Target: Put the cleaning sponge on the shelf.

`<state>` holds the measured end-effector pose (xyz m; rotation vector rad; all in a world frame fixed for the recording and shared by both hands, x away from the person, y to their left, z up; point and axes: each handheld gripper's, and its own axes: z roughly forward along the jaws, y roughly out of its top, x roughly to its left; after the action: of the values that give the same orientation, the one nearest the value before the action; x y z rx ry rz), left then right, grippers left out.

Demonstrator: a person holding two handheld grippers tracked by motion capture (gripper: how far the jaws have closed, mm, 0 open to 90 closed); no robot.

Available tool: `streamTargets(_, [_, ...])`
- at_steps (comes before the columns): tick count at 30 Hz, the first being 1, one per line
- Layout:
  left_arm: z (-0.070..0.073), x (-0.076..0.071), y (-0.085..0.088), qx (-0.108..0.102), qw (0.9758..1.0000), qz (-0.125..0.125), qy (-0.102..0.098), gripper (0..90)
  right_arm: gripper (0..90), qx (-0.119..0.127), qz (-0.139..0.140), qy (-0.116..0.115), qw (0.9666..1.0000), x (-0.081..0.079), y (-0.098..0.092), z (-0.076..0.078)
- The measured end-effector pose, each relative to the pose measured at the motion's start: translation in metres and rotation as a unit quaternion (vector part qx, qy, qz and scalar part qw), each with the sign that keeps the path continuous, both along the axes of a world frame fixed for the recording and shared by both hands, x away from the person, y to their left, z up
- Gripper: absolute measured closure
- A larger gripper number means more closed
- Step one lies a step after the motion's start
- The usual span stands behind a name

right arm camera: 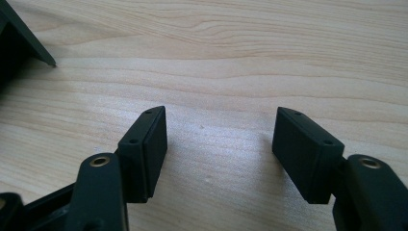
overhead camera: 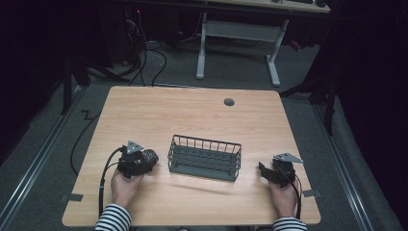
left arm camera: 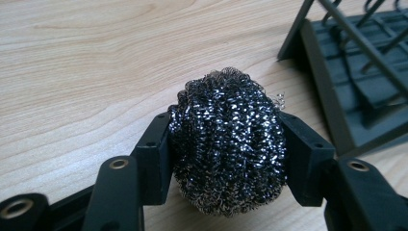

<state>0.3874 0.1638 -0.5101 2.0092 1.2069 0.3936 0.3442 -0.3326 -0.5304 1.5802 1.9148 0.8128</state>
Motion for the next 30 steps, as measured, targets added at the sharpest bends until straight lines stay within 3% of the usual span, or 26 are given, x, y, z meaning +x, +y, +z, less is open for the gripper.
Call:
streamTargets(16, [0.014,-0.009,0.009,-0.015,0.9998,-0.015,0.001,44.9,36.8,0.0,0.0,0.0,1.0,0.0,0.0,0.0])
streamTargets(21, [0.031,-0.013,0.011,-0.027,0.9993,-0.024,-0.007,44.9,36.6,0.0,0.001,0.0,1.0,0.0,0.0,0.0])
streamTargets(30, [0.049,-0.018,0.012,-0.033,0.9988,-0.035,-0.009,44.9,36.6,0.0,0.001,0.0,1.0,0.0,0.0,0.0])
